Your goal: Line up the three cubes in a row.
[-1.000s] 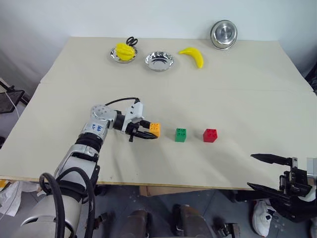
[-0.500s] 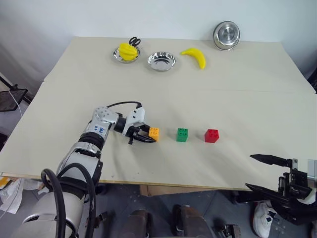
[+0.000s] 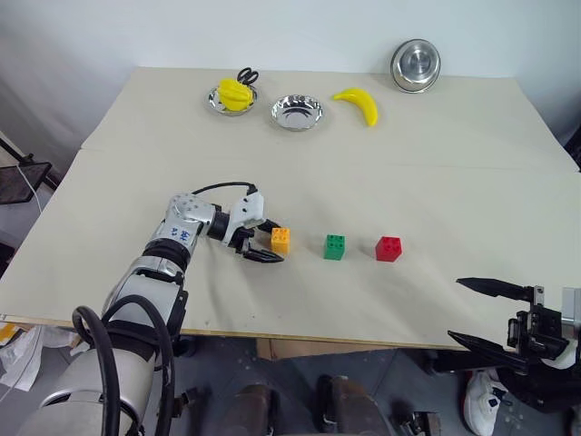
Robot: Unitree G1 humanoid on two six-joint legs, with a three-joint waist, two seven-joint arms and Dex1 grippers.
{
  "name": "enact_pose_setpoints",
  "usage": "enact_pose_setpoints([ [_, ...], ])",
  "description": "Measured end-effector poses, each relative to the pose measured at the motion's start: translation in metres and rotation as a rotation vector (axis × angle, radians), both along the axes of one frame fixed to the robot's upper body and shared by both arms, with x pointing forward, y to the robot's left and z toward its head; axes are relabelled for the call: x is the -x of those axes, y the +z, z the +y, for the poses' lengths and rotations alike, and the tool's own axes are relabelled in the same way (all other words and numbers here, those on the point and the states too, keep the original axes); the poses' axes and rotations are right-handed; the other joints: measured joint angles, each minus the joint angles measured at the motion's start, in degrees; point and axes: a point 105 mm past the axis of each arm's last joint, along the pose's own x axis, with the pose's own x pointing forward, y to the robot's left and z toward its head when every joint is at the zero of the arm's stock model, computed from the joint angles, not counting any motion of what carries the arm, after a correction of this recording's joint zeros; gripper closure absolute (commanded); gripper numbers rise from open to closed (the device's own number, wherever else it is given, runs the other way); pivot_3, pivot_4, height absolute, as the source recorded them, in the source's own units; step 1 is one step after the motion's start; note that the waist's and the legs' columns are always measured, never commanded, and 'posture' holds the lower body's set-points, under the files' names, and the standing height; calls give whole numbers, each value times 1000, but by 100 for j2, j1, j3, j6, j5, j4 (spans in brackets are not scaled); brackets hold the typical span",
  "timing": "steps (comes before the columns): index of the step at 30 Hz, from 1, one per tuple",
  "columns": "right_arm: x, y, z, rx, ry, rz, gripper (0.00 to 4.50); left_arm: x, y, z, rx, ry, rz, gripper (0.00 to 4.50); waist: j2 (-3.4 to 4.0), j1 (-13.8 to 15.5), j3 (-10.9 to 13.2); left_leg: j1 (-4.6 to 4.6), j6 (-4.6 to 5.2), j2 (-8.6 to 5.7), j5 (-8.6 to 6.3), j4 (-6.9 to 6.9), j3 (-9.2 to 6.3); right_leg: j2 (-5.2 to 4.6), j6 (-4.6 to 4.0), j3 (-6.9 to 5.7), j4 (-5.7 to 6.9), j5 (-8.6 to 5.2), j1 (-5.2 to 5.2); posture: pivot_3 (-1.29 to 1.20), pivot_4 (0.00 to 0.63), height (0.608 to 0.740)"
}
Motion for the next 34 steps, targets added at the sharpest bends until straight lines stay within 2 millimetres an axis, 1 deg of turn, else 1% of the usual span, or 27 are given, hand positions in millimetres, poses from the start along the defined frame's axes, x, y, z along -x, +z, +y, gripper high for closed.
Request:
enact_pose_setpoints([
  [5, -2, -2, 3, -4, 8, 1, 0, -2, 1, 4, -8, 15, -27, 17, 0, -2, 0, 0, 0, 0, 0, 0, 0, 0, 0, 0, 1, 0, -1, 0, 150, 740],
  [8, -5, -1, 7, -7, 24, -4, 0, -2, 5, 17, 2, 35, -31, 17, 0, -17, 0, 0, -2, 0, 0, 0, 0, 1, 0, 0, 4, 0, -3, 0, 150, 740],
  [12, -7, -1, 8, -20, 24, 4, 0, 11, 14, 48, 96, 15, -9, 17, 1, -41, -1, 0, -5, 2, 1, -2, 0, 1, -1, 0, 5, 0, -7, 0, 150, 740],
  [14, -8, -2, 5, -27, 12, 8, 0, 19, 16, 74, 135, 64, -7, 17, 2, -55, -1, 1, -5, 3, 1, -2, -1, 0, -1, 2, 5, -1, -6, 0, 150, 740],
  [15, -8, -5, 0, -32, -5, 20, 0, 24, 15, 88, 141, 104, -1, 17, 2, -54, -1, 1, -5, 3, 1, -2, -3, 0, -2, 2, 5, -1, -5, 0, 150, 740],
  [16, -9, -9, -5, -32, -21, 31, 0, 32, 13, 105, 140, 144, 0, 17, 2, -54, -1, 1, -4, 3, 0, -3, -4, -1, -2, 3, 4, -1, -4, 0, 150, 740],
  [18, -11, -15, -17, -17, -52, 39, 0, 48, 10, 128, 150, 195, -4, 17, 5, -57, -2, 3, 2, 3, -3, -3, -1, -3, -3, 10, 2, -1, -3, 0, 150, 740],
  [19, -14, -18, -23, 3, -58, 33, 0, 62, 8, 141, 155, 222, -10, 17, 5, -58, -2, 3, 4, 3, -4, -3, -2, -4, -3, 10, -5, -1, -1, 0, 150, 740],
  [20, -15, -19, -30, 24, -70, 32, 0, 74, 6, 150, 153, 241, -5, 17, 7, -64, -2, 3, 8, 3, -6, -3, -2, -7, -4, 12, -4, -2, 0, 0, 150, 740],
  [21, -16, -20, -33, 33, -79, 29, 0, 81, 5, 155, 144, 248, 1, 17, 7, -67, -2, 5, 8, 4, -7, -3, -1, -7, -5, 12, -7, -3, 0, 0, 150, 740],
  [22, -22, -17, -39, 53, -90, 15, 0, 98, 4, 165, 131, 275, -4, 17, 8, -67, -2, 7, 9, 4, -7, -4, -3, -8, -7, 13, -11, -4, 4, 0, 150, 740],
  [23, -27, -12, -49, 72, -120, 0, 0, 111, 2, 170, 131, 298, -2, 17, 23, -82, -2, 12, 15, 4, -9, -7, 2, -12, -9, 17, -16, -5, 11, 0, 150, 740],
  [24, -31, -6, -58, 86, -148, -11, 0, 119, 3, 173, 144, 323, -9, 17, 31, -65, -4, 15, 17, 4, -9, -9, 0, -13, -11, 17, -22, -6, 16, 0, 150, 740],
  [26, -32, -1, -65, 133, -151, -17, 0, 128, 9, 177, 166, 373, -46, 17, 30, -4, -4, 16, 12, 4, -7, -14, -17, -12, -18, 12, -23, -10, 20, 0, 150, 740],
  [28, -34, -4, -69, 164, -147, 6, 0, 135, 13, 180, 179, 429, -80, 17, 28, 12, -5, 19, 10, 4, -5, -22, -21, -12, -24, 12, -24, -13, 25, 0, 150, 740],
  [32, -43, -13, -69, 142, -145, 38, 0, 134, 17, 177, 199, 507, -133, 17, 34, -38, -7, 22, 11, 4, -3, -23, -12, -11, -26, 17, -22, -14, 25, 0, 150, 740],
  [34, -45, -16, -66, 143, -130, 45, 0, 132, 19, 173, 228, 535, -168, 17, 35, -47, -8, 23, 8, 4, -3, -23, -13, -10, -26, 17, -16, -14, 23, 0, 150, 740],
])
